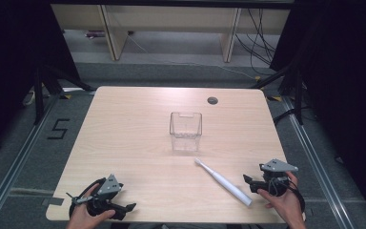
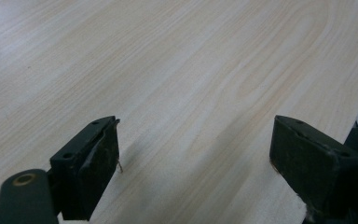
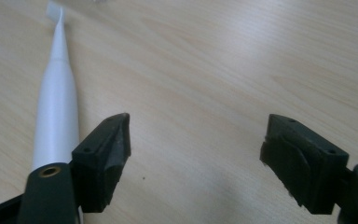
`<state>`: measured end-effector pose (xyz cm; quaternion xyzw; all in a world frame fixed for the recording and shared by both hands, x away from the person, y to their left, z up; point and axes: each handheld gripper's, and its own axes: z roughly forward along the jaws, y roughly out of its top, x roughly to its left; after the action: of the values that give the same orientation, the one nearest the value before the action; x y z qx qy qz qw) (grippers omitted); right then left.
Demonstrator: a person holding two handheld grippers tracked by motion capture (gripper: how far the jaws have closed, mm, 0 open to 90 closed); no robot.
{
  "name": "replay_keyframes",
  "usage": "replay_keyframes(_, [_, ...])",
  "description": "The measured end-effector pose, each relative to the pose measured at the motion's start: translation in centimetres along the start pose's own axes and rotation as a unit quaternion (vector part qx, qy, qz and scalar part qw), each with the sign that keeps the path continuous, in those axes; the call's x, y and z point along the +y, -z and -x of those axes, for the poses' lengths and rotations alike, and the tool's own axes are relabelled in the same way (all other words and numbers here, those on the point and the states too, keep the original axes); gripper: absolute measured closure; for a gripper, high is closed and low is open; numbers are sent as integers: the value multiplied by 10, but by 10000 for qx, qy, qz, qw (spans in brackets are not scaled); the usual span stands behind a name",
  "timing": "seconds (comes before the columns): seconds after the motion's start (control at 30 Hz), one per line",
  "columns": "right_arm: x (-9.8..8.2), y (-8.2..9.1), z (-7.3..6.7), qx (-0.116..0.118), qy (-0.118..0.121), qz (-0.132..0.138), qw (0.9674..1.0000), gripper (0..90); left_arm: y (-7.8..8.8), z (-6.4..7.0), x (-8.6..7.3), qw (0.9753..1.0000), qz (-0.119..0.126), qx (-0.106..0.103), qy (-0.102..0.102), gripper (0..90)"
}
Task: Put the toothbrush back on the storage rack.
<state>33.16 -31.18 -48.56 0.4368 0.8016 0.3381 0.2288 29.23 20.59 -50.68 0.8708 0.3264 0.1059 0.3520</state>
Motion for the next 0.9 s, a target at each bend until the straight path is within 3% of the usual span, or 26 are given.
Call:
replay_keyframes(0.13, [2, -3, -1, 31, 159, -171, 9997, 273, 0, 0, 0, 10000, 4, -7, -1, 153])
replay_keyframes(0.27, [8, -3, -1, 83, 112, -268, 9995, 289, -1, 0, -1, 10000, -11, -10, 45, 153])
replay_keyframes(0.4, [14, -5, 0, 136, 250, -307, 9991, 300, -1, 0, 0, 10000, -17, -3, 45, 153])
replay_keyframes(0.43, [15, -4, -4, 171, 112, -404, 9990, 300, -1, 0, 0, 10000, -17, -3, 45, 154])
replay_keyframes(0.53, [20, -6, -5, 258, 234, -485, 9982, 304, -1, 0, 0, 10000, -9, 1, 33, 154])
replay_keyframes(0.57, [21, -6, -8, 239, 168, -460, 9985, 305, 0, 0, 0, 10000, 0, 2, 37, 153])
replay_keyframes(0.7, [28, -5, -8, 210, 309, -481, 9981, 306, -1, -1, -1, 10000, 15, -17, 53, 153])
replay_keyframes(0.9, [46, -4, -14, 341, 434, -529, 9971, 333, -1, -1, -1, 10000, 15, -9, 46, 153])
